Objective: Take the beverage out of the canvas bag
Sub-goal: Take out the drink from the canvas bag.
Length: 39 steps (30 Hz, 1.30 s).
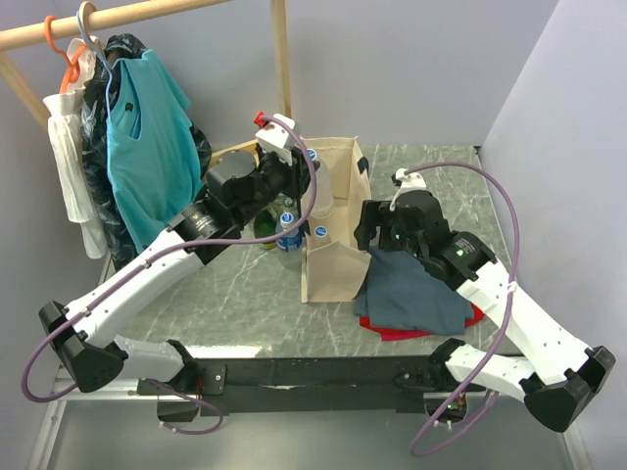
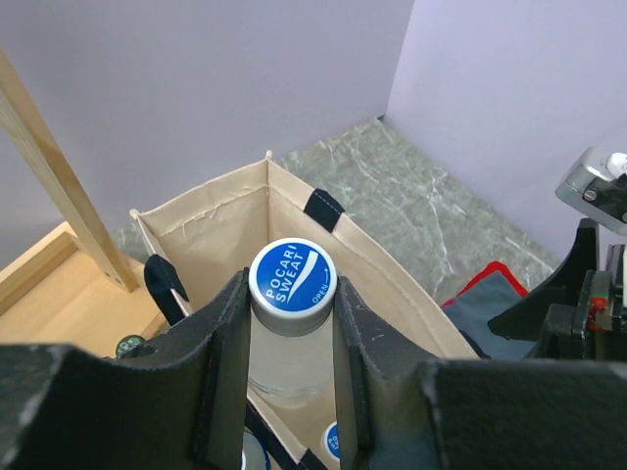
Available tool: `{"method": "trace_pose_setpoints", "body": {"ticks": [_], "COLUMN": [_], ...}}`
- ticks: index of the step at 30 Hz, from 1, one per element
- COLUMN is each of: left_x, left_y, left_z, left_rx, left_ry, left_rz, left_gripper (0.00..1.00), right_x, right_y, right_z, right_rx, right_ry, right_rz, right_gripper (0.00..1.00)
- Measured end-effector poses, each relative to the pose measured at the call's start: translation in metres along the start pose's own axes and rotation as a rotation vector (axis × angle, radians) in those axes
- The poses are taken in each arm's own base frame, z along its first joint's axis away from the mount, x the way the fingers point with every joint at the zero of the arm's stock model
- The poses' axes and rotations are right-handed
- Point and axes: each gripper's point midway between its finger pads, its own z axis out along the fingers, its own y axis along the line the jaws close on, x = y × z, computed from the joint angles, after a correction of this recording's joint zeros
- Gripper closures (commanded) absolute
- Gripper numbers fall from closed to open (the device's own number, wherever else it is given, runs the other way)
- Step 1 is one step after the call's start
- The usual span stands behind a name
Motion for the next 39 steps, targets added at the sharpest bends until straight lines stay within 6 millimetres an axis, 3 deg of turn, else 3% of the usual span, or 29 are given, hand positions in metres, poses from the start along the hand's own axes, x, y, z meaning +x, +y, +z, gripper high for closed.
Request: {"method": "trace_pose_setpoints", "body": {"ticks": [13, 22, 28, 39], "left_x": [-0.02, -0.053, -0.07, -0.08], "left_y": [-0.001, 0.005, 0.009, 0.018], "left_z": [-0.015, -0.043, -0.06, -0.078], "left_rx": [0.009, -0.006, -0.021, -0.059], "left_ry": [-0.048, -0.137, -0.19, -0.213], "left_rz": [-0.006, -0.006, 0.003, -0.002], "left_gripper": [0.99, 0.99, 0.99, 0.99], "right_x": [-0.012, -0.026, -0.022, -0.03], "right_y": [0.007, 0.013, 0.015, 0.022], "right_z": [-0.002, -0.002, 0.006, 0.008], "right_rx": [-0.022, -0.037, -0.04, -0.06], "right_ry": [-0.022, -0.049, -0.025, -0.036], "right_rz": [-0.002, -0.014, -0.025, -0.035], "right_gripper": [0.0, 0.0, 0.0, 0.0]}}
